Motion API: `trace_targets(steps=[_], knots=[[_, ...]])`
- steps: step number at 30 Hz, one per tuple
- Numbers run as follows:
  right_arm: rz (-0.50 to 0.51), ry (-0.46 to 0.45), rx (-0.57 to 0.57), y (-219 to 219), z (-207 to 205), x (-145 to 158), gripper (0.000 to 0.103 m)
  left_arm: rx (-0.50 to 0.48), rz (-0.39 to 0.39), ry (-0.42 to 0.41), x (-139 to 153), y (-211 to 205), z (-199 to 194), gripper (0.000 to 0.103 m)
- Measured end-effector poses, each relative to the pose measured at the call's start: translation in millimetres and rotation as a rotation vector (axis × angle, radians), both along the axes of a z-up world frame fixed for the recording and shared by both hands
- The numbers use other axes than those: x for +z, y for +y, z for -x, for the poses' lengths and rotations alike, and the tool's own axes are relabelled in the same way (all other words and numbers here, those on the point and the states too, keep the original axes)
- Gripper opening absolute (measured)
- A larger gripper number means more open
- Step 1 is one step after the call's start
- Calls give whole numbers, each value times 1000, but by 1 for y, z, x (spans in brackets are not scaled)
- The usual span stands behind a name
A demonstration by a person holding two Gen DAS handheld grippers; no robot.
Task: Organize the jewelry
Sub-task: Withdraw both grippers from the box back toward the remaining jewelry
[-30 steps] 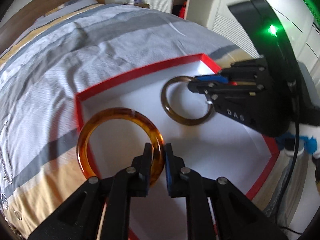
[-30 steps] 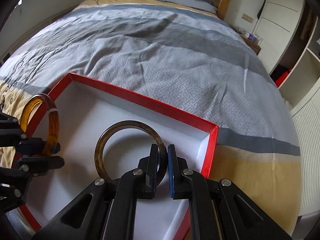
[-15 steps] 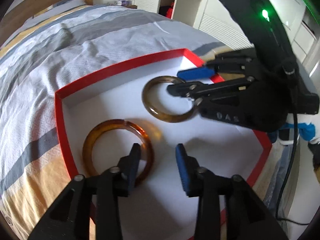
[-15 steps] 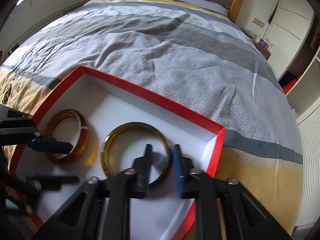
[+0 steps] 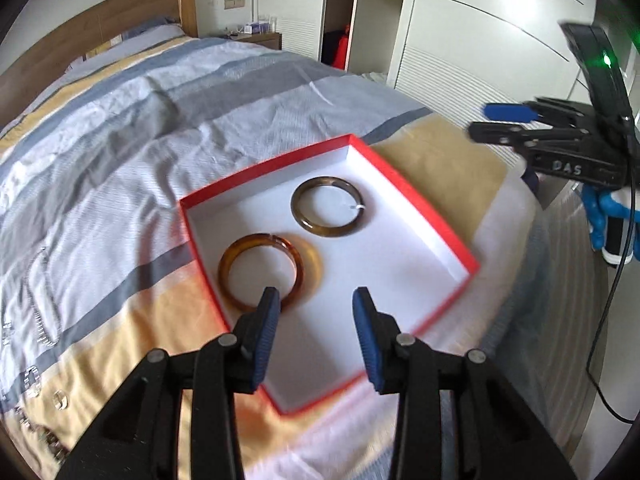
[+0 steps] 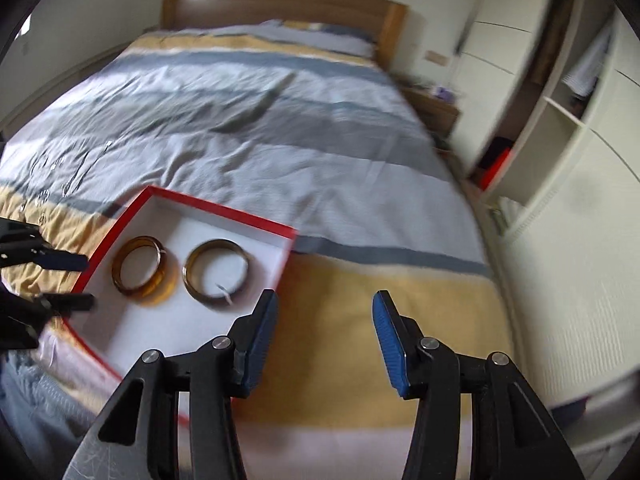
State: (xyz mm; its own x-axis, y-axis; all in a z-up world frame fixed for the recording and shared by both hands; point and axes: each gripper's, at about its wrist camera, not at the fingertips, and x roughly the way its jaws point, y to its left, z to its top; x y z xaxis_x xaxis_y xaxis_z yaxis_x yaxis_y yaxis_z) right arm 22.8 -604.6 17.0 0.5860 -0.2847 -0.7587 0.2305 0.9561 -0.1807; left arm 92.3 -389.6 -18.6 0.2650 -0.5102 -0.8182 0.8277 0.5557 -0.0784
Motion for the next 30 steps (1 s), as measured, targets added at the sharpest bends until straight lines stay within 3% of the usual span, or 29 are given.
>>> trace_targets(steps=[9, 16, 23, 30], knots=[[4, -123, -150, 7, 109, 63, 49, 61, -6, -59, 47, 78, 49, 37], [-22, -249, -129, 58, 159, 102, 48, 205, 5, -96, 70, 168, 74, 37], [-35, -336, -16, 121, 167, 133, 48, 348, 42, -157, 94, 251, 80, 37], [-51, -390, 108, 174, 150, 155, 48, 488, 61, -207, 117, 317, 71, 37]])
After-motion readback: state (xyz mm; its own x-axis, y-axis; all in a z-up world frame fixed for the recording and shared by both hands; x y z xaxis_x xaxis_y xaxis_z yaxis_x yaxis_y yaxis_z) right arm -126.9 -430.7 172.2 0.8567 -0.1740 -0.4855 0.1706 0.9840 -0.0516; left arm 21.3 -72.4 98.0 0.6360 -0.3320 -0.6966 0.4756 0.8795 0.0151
